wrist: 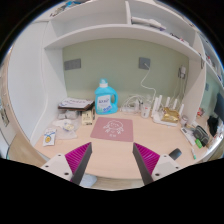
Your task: Arrange mouse
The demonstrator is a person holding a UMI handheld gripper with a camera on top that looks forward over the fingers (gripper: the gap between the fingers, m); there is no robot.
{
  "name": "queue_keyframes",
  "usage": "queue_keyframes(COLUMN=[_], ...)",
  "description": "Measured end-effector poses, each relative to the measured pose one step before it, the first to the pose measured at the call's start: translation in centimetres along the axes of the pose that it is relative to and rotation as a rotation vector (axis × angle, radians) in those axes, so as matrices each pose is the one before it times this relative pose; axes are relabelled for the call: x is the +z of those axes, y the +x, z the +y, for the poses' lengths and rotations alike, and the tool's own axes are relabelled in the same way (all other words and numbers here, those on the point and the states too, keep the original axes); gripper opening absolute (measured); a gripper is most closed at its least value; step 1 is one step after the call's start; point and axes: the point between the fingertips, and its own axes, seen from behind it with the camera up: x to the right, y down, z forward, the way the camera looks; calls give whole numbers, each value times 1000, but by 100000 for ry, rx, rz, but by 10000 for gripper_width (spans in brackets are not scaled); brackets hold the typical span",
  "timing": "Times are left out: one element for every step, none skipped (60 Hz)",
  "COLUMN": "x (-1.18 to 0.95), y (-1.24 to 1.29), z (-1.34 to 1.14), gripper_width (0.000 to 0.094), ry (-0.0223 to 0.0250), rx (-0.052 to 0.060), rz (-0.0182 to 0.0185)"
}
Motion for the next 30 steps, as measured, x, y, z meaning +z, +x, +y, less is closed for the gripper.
queue_keyframes(x=[-8, 53, 89, 209, 133, 144, 150, 166, 182, -33, 419, 289, 330, 324, 326, 370, 402, 390, 444, 472, 490, 515, 563, 593, 614, 666, 698, 716, 662, 649], y=[321, 417, 431, 521, 514, 581, 636, 645, 672, 222, 1133, 895, 931, 970, 1003, 1035, 1071, 1072, 1095, 1088, 1040, 1074, 1118, 1111, 1112, 1064, 1020, 998, 932, 903], z=[336, 336, 378, 347, 462, 519, 575, 627, 623, 476, 782, 677, 657, 622, 585, 579, 561, 512, 446, 381, 362, 288, 235, 205, 158, 146, 150, 184, 153, 70], gripper_width=[850, 851, 850, 850, 848, 850, 851, 849, 850, 849, 849, 848, 849, 848, 849, 849, 849, 849, 850, 851, 850, 849, 850, 850, 850, 853, 852, 854, 852, 851], ry=[-682, -585, -550, -696, -500, -572, -718, -746, -824, -1068, -743, -822, -796, -738, -703, -679, -625, -513, -362, -294, -150, -27, 228, 411, 399, 329, 190, 40, 28, 164], rx=[283, 374, 406, 757, 703, 795, 784, 820, 841, 815, 820, 740, 649, 562, 512, 474, 418, 438, 401, 412, 311, 217, 215, 254, 257, 257, 97, 133, 207, 417], rz=[688, 572, 512, 358, 375, 362, 385, 410, 374, 758, 428, 733, 822, 876, 899, 970, 1003, 992, 1007, 974, 961, 957, 1047, 1082, 1153, 1178, 1088, 1055, 951, 794])
